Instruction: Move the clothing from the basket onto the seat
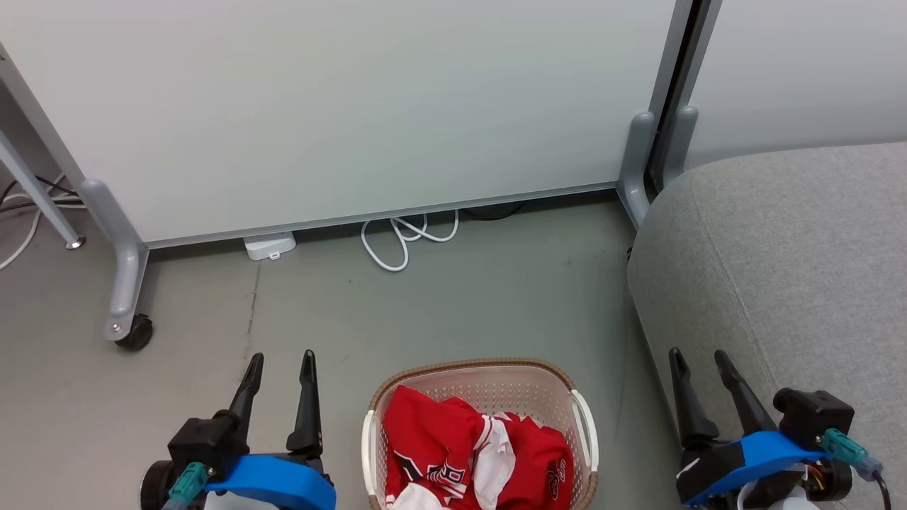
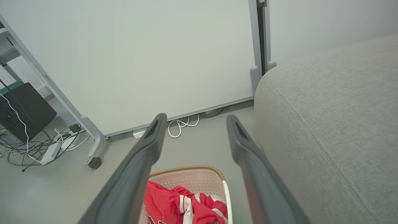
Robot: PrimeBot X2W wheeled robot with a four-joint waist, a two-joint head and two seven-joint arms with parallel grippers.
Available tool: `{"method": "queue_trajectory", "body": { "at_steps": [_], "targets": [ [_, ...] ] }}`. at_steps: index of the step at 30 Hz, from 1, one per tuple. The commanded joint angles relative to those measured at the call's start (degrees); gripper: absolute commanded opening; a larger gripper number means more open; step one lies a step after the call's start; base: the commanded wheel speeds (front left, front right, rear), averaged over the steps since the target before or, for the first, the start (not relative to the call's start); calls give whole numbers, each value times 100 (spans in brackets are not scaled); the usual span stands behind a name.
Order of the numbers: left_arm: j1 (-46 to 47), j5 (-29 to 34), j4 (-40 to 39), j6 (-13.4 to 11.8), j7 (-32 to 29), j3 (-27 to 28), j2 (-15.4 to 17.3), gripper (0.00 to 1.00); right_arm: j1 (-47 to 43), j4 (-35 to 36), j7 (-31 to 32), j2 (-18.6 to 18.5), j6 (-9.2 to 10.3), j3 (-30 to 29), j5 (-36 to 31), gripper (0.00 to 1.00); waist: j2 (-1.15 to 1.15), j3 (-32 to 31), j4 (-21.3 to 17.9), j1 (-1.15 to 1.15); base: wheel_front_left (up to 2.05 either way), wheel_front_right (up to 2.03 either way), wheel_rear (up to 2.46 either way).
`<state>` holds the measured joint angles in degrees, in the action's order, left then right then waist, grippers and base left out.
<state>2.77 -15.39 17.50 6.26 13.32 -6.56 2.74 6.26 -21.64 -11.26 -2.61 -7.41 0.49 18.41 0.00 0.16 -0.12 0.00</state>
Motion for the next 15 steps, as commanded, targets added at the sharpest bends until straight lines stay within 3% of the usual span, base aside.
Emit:
{"method": "queue_trajectory", "body": {
  "at_steps": [1, 15],
  "targets": [
    [99, 108, -1, -4, 64, -33, 21, 100, 73, -7, -45, -42, -12, 5, -119, 100, 0, 2, 0, 0, 0, 0, 0],
    [114, 502, 105, -22, 198, -76, 21, 100, 100, -103, -191, -44, -13, 53, -530, 100, 0, -12, -4, 0, 0, 0, 0]
  ]
}}
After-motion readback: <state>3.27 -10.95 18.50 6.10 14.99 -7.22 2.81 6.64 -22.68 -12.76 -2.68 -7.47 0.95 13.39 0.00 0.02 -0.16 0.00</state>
